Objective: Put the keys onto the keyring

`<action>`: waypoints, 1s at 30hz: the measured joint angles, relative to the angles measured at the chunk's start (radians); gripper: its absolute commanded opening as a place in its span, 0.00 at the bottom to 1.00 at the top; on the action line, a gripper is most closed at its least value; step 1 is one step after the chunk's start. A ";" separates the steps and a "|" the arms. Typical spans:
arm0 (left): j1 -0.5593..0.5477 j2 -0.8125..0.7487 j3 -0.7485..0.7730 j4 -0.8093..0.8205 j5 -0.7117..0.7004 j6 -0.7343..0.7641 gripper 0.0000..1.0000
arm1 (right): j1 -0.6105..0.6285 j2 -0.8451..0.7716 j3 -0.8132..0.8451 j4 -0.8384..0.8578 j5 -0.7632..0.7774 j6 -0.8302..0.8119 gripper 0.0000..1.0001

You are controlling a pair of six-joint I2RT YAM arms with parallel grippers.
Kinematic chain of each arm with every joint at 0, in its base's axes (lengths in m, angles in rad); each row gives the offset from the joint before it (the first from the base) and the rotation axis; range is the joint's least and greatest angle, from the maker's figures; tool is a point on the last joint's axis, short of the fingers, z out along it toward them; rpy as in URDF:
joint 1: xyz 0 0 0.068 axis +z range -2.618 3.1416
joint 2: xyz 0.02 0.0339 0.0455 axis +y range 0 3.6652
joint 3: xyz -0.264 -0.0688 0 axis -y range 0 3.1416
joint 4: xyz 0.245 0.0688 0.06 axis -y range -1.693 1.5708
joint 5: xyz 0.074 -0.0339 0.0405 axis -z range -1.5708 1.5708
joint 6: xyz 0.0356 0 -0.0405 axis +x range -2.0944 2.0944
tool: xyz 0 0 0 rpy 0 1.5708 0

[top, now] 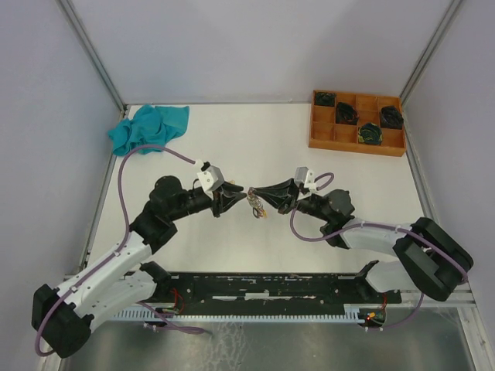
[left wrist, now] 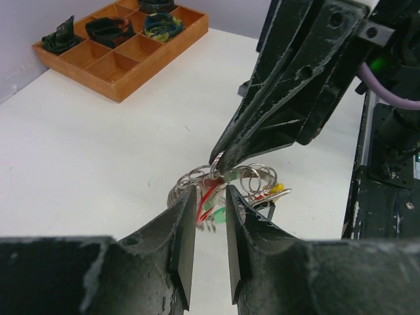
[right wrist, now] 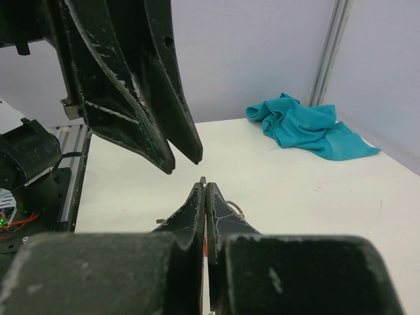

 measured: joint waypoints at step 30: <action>0.034 -0.242 -0.068 -0.113 -0.543 0.013 0.64 | -0.023 -0.145 -0.028 -0.643 0.442 -0.124 0.01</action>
